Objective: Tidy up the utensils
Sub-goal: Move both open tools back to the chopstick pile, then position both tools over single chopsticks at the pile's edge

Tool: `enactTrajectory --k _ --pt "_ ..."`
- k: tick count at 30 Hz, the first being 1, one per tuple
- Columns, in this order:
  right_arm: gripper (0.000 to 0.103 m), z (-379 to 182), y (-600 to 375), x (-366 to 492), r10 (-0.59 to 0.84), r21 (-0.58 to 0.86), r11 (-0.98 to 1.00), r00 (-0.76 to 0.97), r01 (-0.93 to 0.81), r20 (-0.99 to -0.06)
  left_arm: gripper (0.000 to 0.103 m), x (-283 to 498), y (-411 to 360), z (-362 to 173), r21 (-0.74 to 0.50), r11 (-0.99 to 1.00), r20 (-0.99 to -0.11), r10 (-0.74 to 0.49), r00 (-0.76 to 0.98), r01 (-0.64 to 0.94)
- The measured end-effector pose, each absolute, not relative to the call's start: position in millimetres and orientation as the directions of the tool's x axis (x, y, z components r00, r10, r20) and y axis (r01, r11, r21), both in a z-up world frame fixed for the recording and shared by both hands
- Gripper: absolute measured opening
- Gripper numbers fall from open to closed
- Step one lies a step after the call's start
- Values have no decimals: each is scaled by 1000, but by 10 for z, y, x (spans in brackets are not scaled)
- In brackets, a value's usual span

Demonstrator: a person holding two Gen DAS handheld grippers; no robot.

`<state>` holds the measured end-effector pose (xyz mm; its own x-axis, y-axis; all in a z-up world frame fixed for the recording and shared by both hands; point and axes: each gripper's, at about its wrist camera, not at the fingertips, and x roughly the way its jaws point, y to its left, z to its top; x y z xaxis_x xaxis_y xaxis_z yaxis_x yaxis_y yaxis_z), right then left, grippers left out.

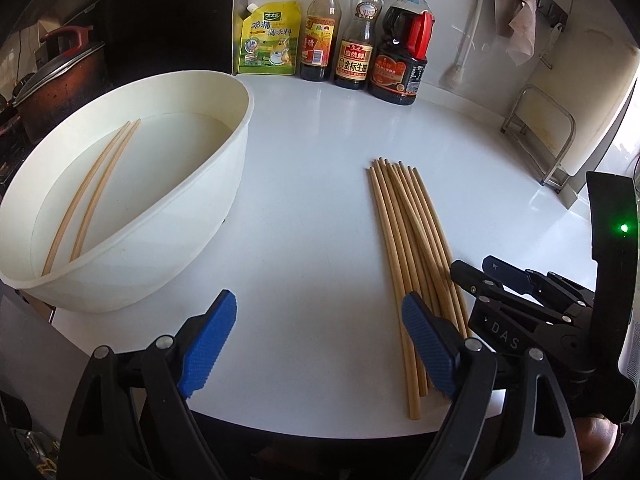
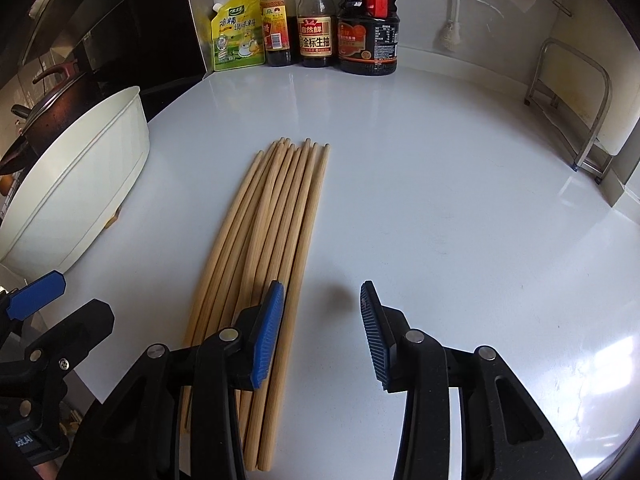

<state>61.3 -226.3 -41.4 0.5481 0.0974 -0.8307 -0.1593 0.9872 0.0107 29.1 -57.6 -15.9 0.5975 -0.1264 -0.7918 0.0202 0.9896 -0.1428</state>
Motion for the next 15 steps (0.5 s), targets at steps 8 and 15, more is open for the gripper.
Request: enactTrajectory --k 8,15 --pt "38 -420 -2345 596 88 10 990 554 -142 -828 83 342 -647 -253 -153 988 -803 -131 581 11" --pt "38 -425 -2457 613 83 11 991 557 -132 -826 84 426 -746 -268 -143 990 -799 -121 590 9"
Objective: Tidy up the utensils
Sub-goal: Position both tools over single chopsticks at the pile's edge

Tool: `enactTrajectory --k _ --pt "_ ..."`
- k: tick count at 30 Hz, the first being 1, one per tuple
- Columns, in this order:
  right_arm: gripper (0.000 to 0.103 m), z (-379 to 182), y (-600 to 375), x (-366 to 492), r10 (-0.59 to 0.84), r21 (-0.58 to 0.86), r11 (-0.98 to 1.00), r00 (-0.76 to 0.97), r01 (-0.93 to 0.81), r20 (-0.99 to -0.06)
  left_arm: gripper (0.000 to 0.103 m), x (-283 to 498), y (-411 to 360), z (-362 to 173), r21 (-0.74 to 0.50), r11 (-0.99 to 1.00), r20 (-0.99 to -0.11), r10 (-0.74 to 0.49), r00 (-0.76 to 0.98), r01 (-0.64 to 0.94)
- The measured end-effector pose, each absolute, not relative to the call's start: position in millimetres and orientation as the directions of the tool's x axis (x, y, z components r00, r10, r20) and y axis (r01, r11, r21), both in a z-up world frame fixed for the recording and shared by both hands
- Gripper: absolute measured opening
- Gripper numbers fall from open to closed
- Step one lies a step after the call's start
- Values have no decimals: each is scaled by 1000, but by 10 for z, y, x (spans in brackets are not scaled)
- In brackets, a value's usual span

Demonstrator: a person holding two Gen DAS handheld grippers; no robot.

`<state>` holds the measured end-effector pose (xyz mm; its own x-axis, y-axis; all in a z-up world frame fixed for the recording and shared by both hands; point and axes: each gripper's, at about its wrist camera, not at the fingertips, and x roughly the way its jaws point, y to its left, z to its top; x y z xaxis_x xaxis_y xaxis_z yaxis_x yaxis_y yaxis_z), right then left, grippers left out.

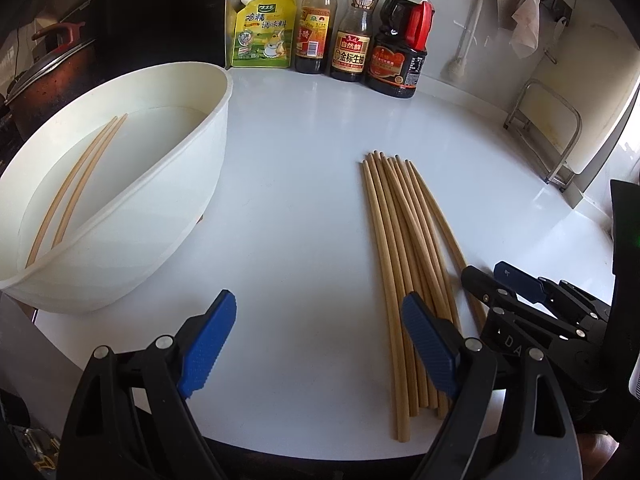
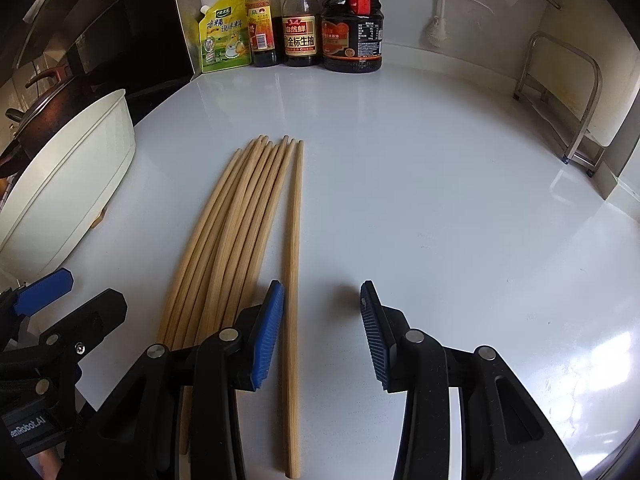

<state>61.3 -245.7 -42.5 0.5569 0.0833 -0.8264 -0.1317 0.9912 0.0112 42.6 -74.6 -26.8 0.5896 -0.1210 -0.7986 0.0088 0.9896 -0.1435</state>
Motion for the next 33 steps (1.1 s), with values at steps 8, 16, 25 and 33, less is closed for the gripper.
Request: enactTrajectory --k 8,16,25,33 --pt "38 -421 -2617 611 80 30 995 568 -97 -819 84 544 -780 -375 -131 991 -818 -98 566 -18" --pt "39 -413 -2752 596 109 78 994 577 -79 -809 84 595 -890 -410 -97 995 -820 -75 568 -7" --pt "39 -415 -2723 603 93 57 995 590 -79 -802 84 644 -925 -448 -65 998 -826 -51 561 -4" --pt "39 -434 -2708 608 78 36 996 589 -83 -804 86 692 -944 -481 -24 1000 -830 -10 557 -18"
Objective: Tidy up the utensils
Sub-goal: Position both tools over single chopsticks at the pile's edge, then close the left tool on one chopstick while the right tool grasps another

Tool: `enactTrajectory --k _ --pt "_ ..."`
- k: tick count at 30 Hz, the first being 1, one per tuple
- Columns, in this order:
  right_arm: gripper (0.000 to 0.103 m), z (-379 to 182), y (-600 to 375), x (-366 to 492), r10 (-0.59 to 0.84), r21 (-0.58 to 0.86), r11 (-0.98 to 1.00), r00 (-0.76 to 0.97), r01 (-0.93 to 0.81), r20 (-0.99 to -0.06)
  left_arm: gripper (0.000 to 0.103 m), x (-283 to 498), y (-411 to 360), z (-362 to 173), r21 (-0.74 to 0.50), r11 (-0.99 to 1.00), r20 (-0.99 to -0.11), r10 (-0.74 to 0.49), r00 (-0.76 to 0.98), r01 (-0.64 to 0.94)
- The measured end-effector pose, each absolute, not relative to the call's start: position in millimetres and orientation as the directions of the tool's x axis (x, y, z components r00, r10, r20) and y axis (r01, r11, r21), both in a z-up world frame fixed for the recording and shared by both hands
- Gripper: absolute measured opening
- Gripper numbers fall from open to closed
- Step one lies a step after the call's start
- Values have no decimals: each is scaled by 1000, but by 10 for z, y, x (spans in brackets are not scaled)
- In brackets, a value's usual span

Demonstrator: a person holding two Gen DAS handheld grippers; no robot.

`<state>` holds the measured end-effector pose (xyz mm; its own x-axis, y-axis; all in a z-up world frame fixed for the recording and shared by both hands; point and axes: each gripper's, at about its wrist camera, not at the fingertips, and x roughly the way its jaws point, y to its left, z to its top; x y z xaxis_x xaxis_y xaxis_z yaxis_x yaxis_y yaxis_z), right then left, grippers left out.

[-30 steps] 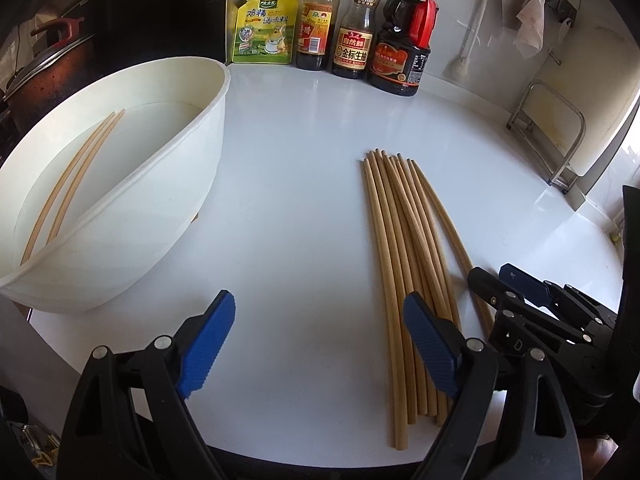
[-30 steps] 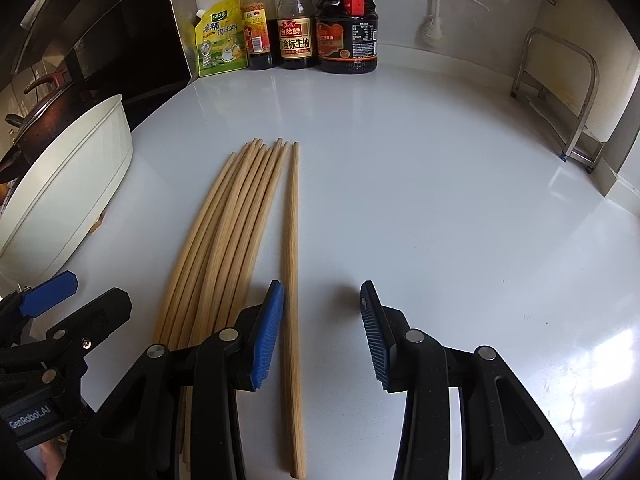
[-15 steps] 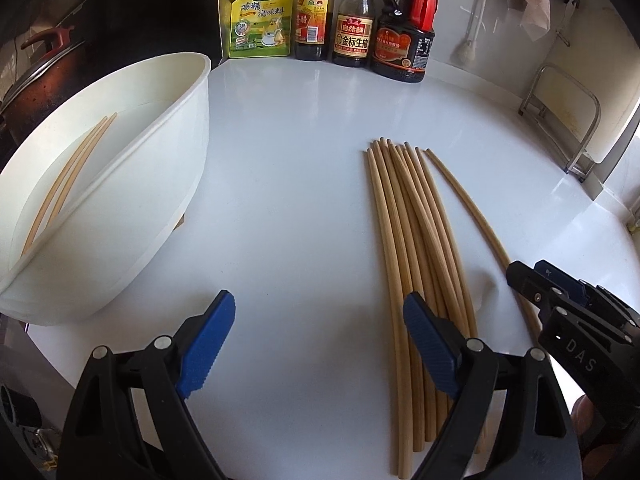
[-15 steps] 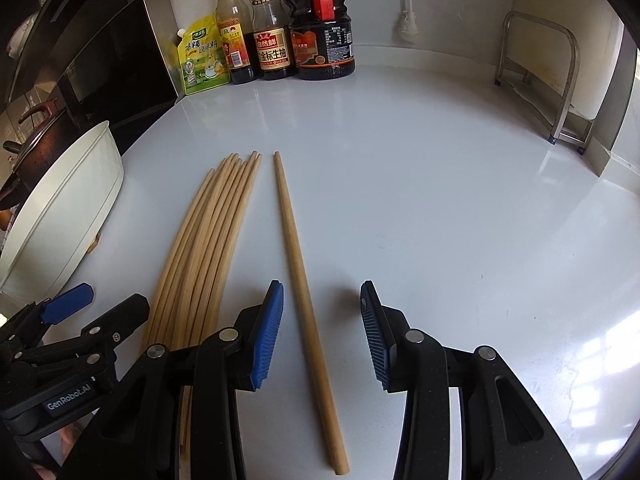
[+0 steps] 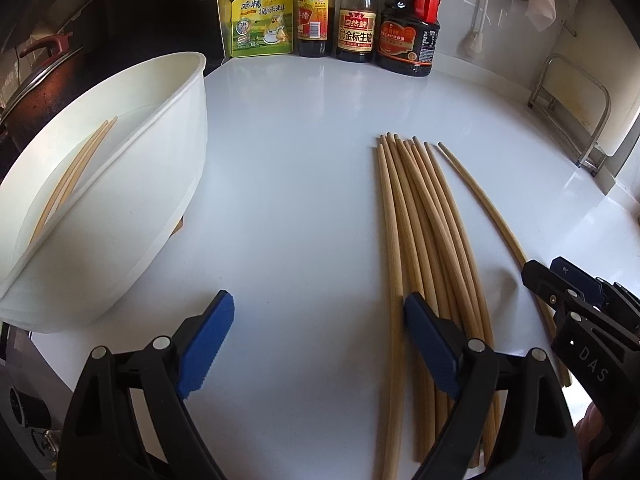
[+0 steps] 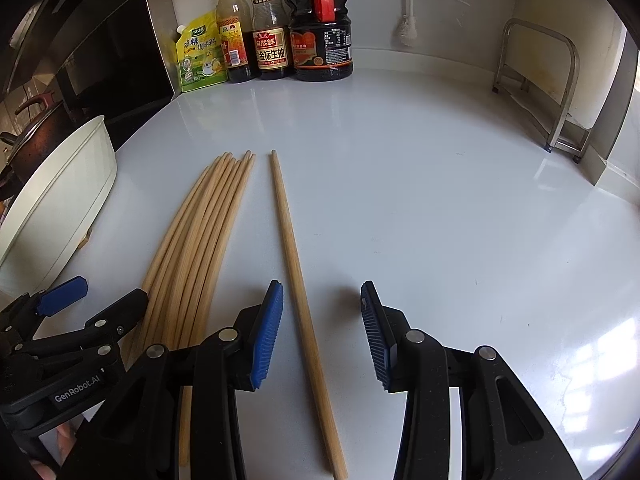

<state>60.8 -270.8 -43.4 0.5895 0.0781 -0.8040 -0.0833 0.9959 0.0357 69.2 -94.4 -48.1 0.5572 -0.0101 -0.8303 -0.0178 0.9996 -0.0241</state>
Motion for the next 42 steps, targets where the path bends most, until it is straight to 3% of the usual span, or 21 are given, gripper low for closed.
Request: enactTrajectory --k 10,14,19,22,24,42 --pt "39 -458 -2599 654 27 -48 993 597 -109 -802 87 753 -967 -501 -15 1000 -819 -8 574 -7" --pt "38 -459 -2548 712 38 -46 991 592 -126 -805 72 750 -1018 -483 -16 1000 -811 -27 584 24" --pt "22 -457 -2480 723 47 -57 986 594 -155 -803 55 717 -1083 -462 -21 998 -807 -51 588 57" --pt "7 -456 -2477 723 45 -62 985 595 -158 -803 32 696 -1136 -432 -28 996 -809 -74 583 86" --pt "6 -452 -2495 723 53 -50 986 592 -156 -804 8 683 -1169 -419 -35 993 -812 -95 576 114" --pt "6 -296 -2737 594 126 108 992 606 -67 -785 7 540 -1011 -234 -142 977 -832 -206 515 162"
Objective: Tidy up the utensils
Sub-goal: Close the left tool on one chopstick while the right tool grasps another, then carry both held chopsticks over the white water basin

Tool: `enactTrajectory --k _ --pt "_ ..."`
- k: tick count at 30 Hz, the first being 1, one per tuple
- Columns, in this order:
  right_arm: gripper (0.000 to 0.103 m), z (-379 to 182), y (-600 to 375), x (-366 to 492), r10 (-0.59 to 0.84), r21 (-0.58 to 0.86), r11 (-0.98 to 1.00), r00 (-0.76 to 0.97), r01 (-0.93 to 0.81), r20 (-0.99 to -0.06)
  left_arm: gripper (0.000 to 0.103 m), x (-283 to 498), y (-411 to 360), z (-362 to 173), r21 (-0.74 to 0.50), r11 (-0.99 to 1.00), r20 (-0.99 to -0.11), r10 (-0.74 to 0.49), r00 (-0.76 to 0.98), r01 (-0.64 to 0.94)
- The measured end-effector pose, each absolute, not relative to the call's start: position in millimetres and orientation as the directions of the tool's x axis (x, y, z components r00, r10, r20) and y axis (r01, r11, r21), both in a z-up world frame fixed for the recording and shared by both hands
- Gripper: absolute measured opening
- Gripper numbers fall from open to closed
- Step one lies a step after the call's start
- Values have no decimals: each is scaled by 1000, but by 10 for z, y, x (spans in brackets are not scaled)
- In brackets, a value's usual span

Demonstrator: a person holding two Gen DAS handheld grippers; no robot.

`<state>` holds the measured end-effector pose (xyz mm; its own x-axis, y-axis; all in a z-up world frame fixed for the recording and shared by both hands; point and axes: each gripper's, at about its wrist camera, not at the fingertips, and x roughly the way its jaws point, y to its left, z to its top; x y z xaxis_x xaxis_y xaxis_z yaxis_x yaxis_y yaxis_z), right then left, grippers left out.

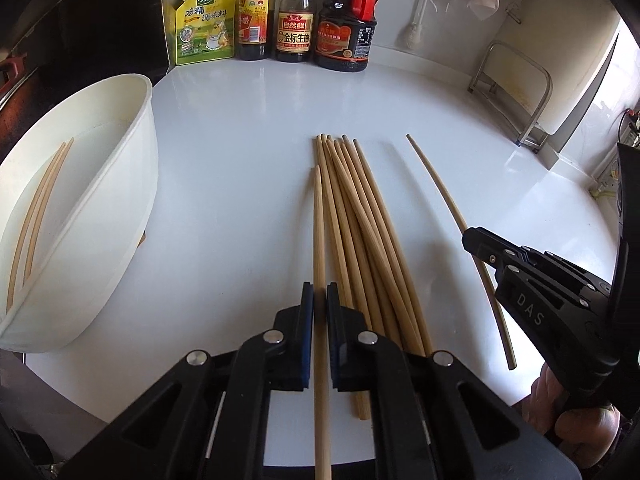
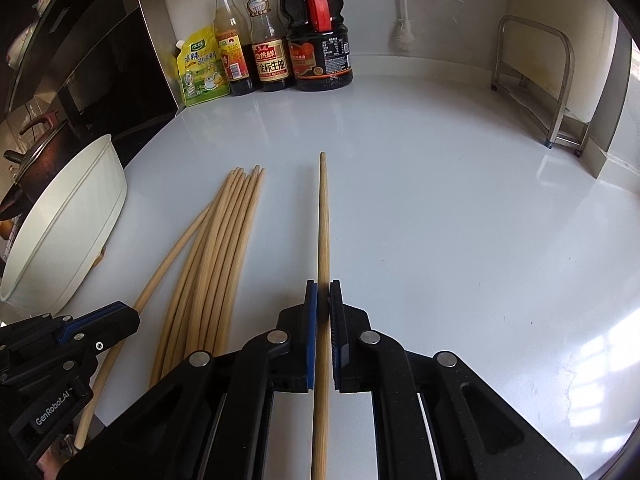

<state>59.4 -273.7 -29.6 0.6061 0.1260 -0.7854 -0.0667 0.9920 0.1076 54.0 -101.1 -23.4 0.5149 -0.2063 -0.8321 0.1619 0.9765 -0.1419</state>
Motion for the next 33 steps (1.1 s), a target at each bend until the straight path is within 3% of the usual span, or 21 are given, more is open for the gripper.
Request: enactTrajectory --k 15,24,33 --pt "6 87 -2313 338 238 257 964 661 -70 -712 7 403 -293 358 -240 958 -738 -286 611 159" --pt "6 332 -1494 554 351 296 935 647 -197 -677 7 436 501 645 -232 970 -679 -215 702 73" --pt "6 421 -519 918 432 282 900 586 -333 -686 7 626 1306 580 -218 975 -674 -114 730 -49"
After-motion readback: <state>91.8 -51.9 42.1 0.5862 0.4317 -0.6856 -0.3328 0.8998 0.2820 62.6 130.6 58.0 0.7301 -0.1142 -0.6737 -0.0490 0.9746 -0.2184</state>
